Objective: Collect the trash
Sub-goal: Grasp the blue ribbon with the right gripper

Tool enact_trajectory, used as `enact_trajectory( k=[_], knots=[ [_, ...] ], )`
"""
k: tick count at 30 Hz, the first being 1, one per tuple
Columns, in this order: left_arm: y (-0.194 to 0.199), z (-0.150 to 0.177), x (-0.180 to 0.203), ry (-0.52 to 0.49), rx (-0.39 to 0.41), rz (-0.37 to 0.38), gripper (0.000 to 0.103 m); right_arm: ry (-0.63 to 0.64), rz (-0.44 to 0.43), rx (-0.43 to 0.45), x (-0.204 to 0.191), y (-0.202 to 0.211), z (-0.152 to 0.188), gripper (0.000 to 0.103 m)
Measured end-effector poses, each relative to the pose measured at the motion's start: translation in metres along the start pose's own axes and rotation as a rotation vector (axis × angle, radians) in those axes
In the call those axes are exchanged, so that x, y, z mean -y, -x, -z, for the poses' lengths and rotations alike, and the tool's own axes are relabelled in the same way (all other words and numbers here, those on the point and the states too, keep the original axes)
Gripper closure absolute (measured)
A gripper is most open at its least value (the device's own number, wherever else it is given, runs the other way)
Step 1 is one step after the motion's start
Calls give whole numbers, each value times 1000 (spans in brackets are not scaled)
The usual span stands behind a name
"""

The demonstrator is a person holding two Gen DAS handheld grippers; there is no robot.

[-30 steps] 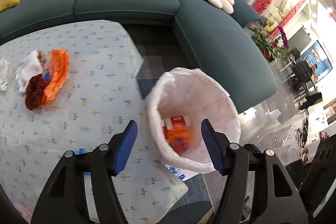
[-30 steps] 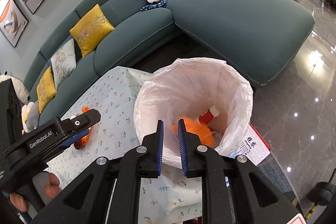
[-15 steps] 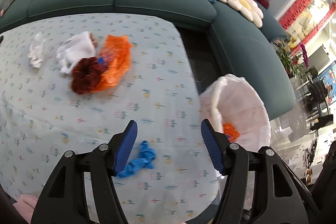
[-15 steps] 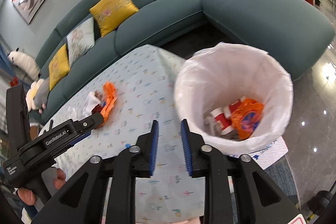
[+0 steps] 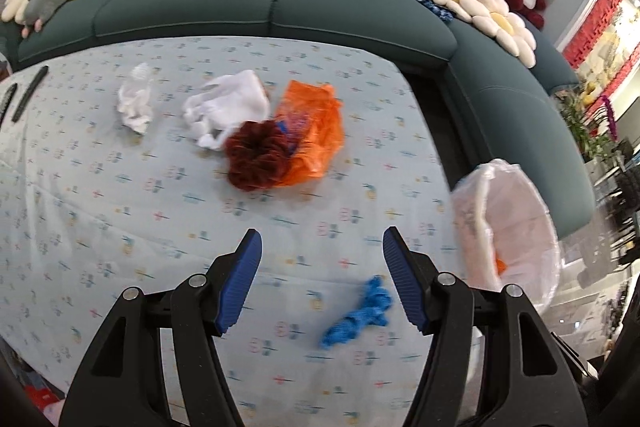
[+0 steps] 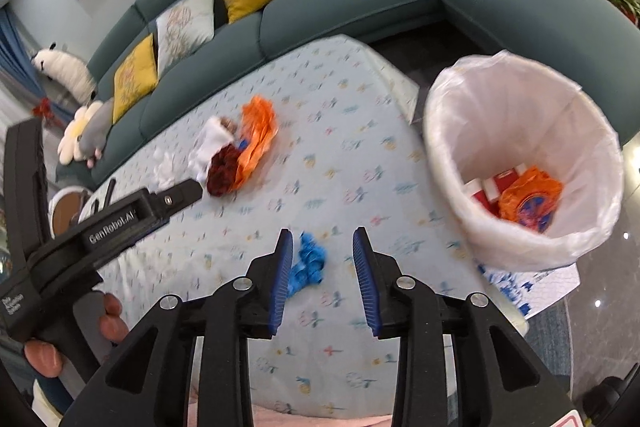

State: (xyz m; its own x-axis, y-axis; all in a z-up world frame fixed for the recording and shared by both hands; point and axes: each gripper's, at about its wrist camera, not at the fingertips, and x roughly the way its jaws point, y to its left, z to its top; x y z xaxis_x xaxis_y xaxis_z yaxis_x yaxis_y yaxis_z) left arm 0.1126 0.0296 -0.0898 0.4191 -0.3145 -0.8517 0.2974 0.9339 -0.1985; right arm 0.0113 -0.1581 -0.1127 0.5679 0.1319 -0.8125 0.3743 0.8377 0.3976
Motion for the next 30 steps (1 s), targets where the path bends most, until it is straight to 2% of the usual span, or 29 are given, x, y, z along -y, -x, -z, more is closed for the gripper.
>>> enact_trajectory(
  k=[8, 14, 21, 25, 30],
  knots=[
    [-10, 3, -34, 13, -18, -49, 43, 19, 23, -65, -15, -36, 14, 71],
    [-19, -3, -56, 41, -21, -73, 34, 12, 40, -93, -20, -55, 17, 68],
    [-40, -14, -71, 60, -52, -62, 29, -1, 53, -127, -23, -79, 21, 62],
    [-59, -24, -73, 59, -72, -55, 29, -5, 62, -144, -23, -90, 23, 62],
    [-78, -37, -77, 108, -92, -29, 29, 2, 70, -149, -25, -98, 22, 62]
  ],
)
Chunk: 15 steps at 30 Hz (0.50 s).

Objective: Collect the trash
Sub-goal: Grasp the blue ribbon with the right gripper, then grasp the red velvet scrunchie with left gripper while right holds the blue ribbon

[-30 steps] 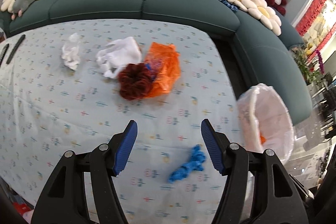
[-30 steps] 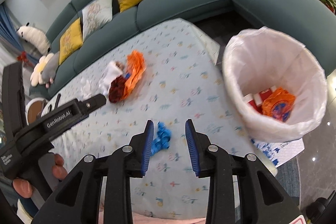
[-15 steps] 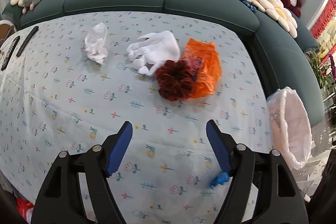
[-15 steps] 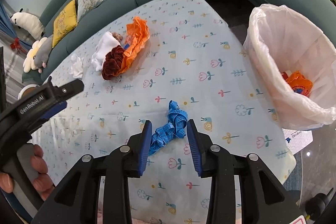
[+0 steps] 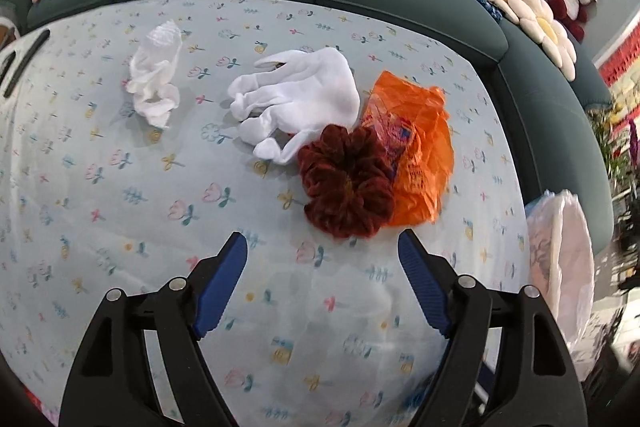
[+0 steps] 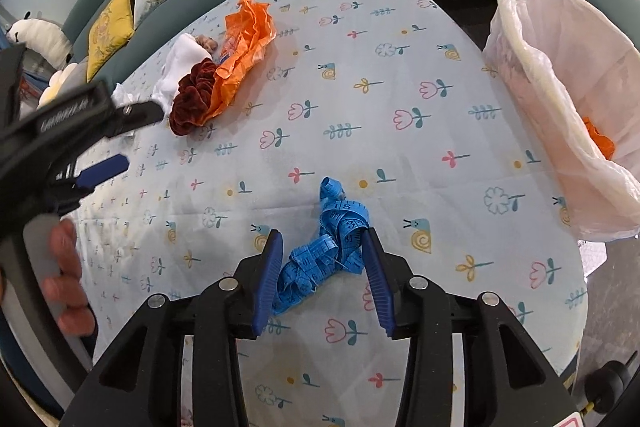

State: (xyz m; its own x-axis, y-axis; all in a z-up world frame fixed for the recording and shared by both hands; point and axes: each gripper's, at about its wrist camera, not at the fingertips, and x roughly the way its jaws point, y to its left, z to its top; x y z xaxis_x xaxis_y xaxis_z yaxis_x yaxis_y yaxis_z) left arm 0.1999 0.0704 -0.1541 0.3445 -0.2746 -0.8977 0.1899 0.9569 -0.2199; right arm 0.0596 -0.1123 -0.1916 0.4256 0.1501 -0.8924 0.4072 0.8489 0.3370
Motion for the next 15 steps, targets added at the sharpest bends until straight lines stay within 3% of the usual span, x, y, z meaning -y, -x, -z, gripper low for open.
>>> enact_trajectory(
  k=[7, 10, 12, 15],
  knots=[
    [-25, -16, -7, 48, -22, 19, 33, -6, 6, -1, 1, -9, -2, 65],
    [-34, -19, -11, 66, -41, 51, 48, 1, 12, 4, -2, -11, -3, 74],
    [-38, -19, -11, 66, -48, 76, 75, 1, 10, 9, -2, -11, -4, 78],
    [-36, -15, -10, 59, -40, 94, 88, 2, -1, 14, -5, -8, -4, 84]
  ],
)
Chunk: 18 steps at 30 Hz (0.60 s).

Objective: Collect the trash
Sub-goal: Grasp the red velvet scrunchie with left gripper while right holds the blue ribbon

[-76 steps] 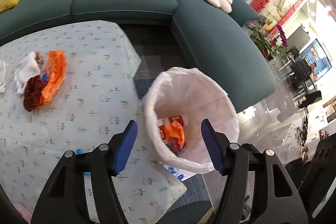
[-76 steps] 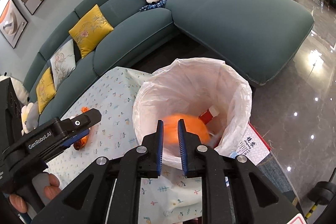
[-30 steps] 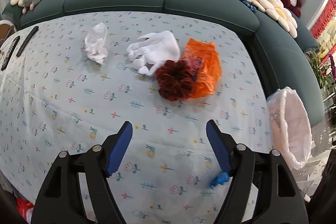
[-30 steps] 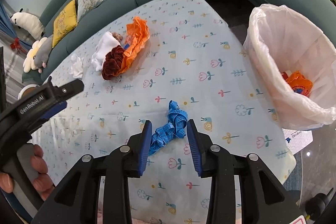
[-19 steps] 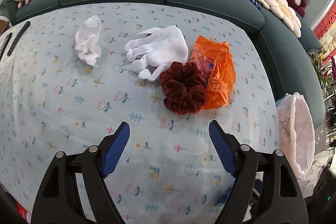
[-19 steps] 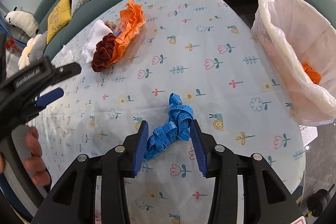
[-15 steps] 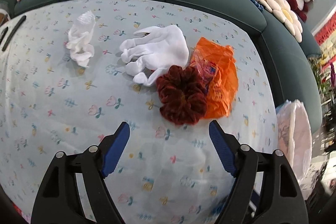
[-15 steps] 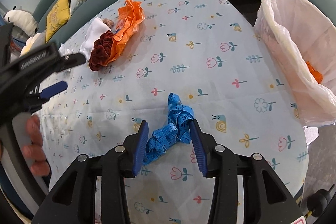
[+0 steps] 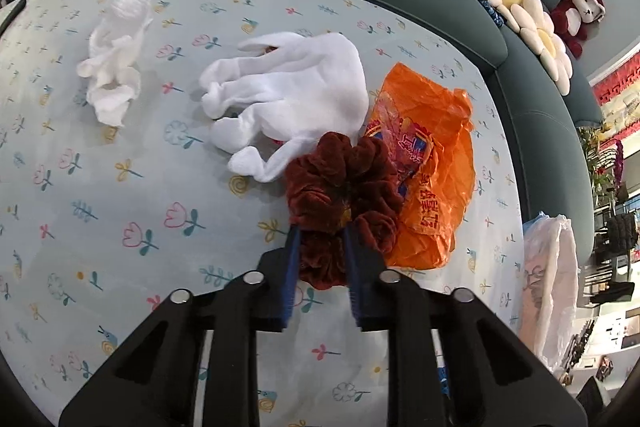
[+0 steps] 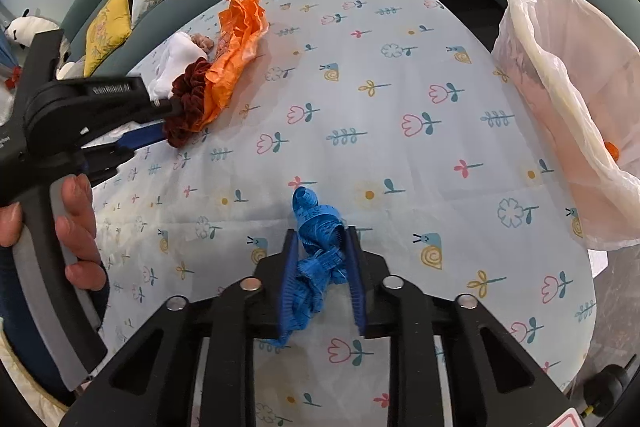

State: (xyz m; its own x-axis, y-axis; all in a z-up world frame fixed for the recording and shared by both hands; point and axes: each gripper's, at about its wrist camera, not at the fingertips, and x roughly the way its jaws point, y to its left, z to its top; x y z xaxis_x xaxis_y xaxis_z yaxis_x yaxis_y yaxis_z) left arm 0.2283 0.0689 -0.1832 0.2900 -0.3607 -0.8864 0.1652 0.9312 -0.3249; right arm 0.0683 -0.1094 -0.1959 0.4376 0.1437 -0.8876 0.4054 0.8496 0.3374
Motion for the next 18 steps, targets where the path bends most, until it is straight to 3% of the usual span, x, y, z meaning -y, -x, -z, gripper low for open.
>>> enact_trajectory(
  k=[2, 3, 4, 18],
  knots=[
    [5, 3, 1, -2, 7, 4, 92, 4, -5, 12, -3, 4, -1, 85],
    [8, 6, 1, -5, 10, 7, 101, 7, -8, 23, -6, 8, -2, 85],
    [12, 7, 2, -9, 13, 9, 103, 8, -16, 34, -8, 12, -3, 85],
    [88, 40, 36, -75, 99, 30, 103, 20, -92, 170, -22, 86, -21, 86]
  ],
)
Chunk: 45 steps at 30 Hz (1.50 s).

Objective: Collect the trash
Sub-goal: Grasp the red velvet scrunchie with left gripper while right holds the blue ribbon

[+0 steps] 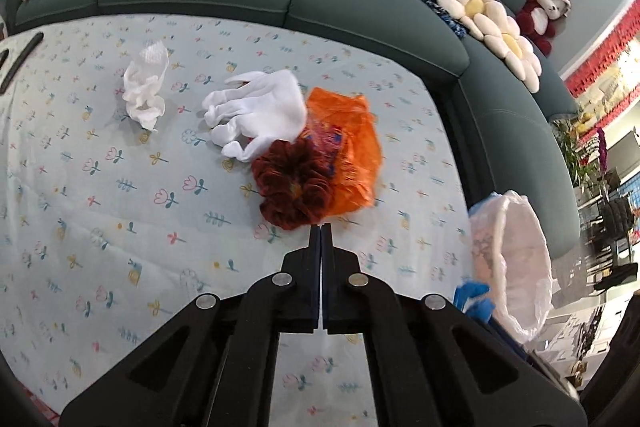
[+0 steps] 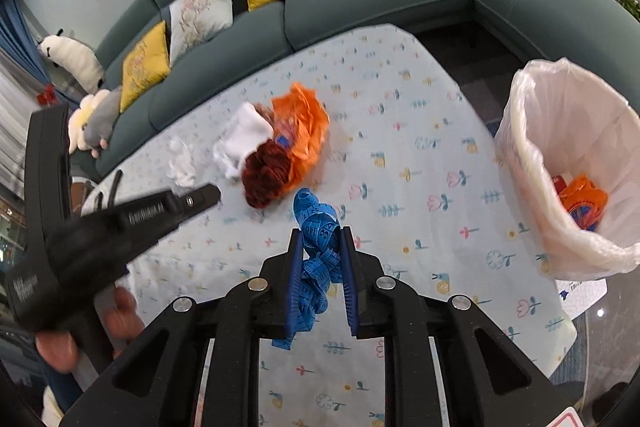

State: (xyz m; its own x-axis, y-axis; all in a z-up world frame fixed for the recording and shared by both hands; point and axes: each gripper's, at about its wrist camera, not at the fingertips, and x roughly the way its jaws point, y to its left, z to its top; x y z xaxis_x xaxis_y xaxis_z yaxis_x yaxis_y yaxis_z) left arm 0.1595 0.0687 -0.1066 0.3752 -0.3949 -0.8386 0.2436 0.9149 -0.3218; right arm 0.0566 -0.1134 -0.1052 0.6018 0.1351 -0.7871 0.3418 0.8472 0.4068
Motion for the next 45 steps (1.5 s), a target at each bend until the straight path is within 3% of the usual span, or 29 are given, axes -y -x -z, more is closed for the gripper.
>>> enact_trajectory(
  k=[6, 10, 11, 12, 14, 18, 22, 24, 27, 45],
  knots=[
    [1, -4, -7, 62, -31, 35, 103, -5, -4, 19, 7, 14, -3, 86],
    [-13, -8, -19, 75, -50, 6, 101, -8, -8, 23, 11, 9, -10, 86],
    [-17, -10, -24, 85, -60, 5, 92, -7, -10, 23, 12, 6, -12, 86],
    [-23, -12, -28, 98, -72, 7, 74, -7, -13, 23, 12, 2, -15, 86],
    [-33, -19, -37, 135, -76, 11, 53, -6, -17, 23, 10, -5, -21, 86],
    [-56, -33, -42, 142, -94, 30, 50, -8, -27, 25, 6, -22, -31, 86],
    [-82, -39, -42, 136, -123, 12, 53, -3, -31, 19, 2, -37, -35, 86],
    [-91, -38, -42, 130, -136, 17, 77, 4, -30, 10, 0, -44, -35, 86],
    [-92, -36, -42, 136, -142, 30, 99, 11, -33, 2, -2, -49, -35, 86],
    [-3, -29, -2, 49, -3, 70, 102, 1, -60, 70, -4, -1, -45, 86]
  ],
)
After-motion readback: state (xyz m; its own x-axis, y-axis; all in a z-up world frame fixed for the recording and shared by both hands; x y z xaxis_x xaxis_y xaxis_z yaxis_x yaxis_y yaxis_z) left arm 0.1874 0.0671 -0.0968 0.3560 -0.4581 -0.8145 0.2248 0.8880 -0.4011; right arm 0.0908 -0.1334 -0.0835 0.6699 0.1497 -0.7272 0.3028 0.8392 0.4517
